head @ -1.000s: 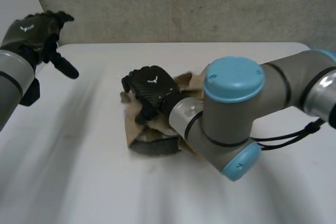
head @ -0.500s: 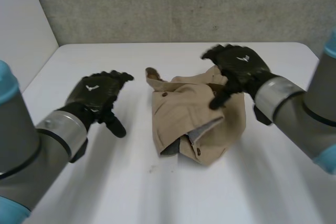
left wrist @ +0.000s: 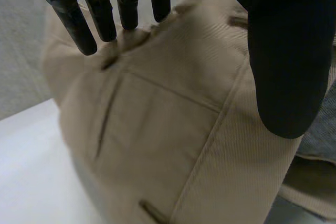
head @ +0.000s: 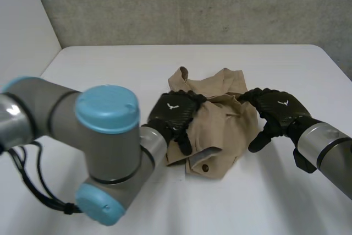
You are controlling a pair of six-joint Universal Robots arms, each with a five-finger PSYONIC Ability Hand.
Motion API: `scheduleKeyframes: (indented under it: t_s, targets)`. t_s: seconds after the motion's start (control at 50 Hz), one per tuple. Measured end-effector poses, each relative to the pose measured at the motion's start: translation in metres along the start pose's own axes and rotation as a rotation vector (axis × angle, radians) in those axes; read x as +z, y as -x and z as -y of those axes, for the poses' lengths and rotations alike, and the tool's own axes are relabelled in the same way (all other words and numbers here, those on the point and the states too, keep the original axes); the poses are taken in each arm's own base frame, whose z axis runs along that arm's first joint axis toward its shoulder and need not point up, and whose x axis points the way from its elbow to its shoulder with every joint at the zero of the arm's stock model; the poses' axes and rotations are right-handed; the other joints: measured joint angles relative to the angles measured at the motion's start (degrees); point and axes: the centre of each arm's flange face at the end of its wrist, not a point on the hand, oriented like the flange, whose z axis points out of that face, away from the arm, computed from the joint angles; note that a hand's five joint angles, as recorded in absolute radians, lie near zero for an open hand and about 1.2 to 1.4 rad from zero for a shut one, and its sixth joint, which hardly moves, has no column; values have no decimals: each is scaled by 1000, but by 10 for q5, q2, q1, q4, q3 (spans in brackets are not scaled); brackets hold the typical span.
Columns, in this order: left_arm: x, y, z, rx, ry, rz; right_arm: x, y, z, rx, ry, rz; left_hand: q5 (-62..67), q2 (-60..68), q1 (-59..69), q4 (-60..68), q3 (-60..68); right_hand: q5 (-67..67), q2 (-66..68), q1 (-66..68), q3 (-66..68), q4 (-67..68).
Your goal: Fold the shorts.
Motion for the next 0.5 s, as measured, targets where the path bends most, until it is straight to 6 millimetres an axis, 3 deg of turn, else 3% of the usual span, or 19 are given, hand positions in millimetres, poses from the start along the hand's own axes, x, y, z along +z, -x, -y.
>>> scheduleKeyframes:
  t_s: [0.08,0.1,0.12,0.14,0.16,0.22,0.26,0.3,0.32,0.34,0.38,0.42,0.5]
  targets:
    - [13,-5,-10,6,14,-8,-1,0,-1,-1,-2,-1,50,55,72,55,50,0,0,0,0,0]
    - [19,-6,-15,8,20,-5,-1,1,-2,-2,-3,-1,172,205,238,191,198,0,0,0,0,0]
    - [22,-6,-17,8,21,-1,-1,1,-2,-2,-4,-2,172,205,238,191,198,0,0,0,0,0]
    - [25,-5,-18,8,22,8,-1,1,-2,-3,-5,-2,185,414,462,407,400,0,0,0,0,0]
    - [26,-3,-18,7,20,18,-1,1,-3,-4,-6,-2,185,496,536,489,479,0,0,0,0,0]
    - [30,7,-12,1,-7,82,0,0,-3,-8,-11,-3,185,561,558,551,541,0,0,0,0,0]
    - [30,21,0,-9,-46,155,0,0,-3,-10,-15,-5,185,563,558,551,548,0,0,0,0,0]
    - [27,47,24,-27,-119,271,1,-1,-3,-13,-20,-8,185,564,558,552,553,0,0,0,0,0]
    - [27,47,24,-27,-119,271,1,-1,-3,-13,-20,-8,185,564,558,552,553,0,0,0,0,0]
    - [20,73,49,-45,-193,373,1,-2,-3,-14,-23,-10,185,564,558,561,554,0,0,0,0,0]
    - [11,98,71,-60,-263,459,2,-2,-3,-14,-24,-11,185,564,558,563,555,0,0,0,0,0]
    - [4,114,85,-68,-306,509,2,-2,-3,-15,-25,-11,185,564,559,563,555,0,0,0,0,0]
    - [-23,167,125,-78,-434,661,2,-2,-3,-15,-24,-10,185,565,561,565,555,0,0,0,0,0]
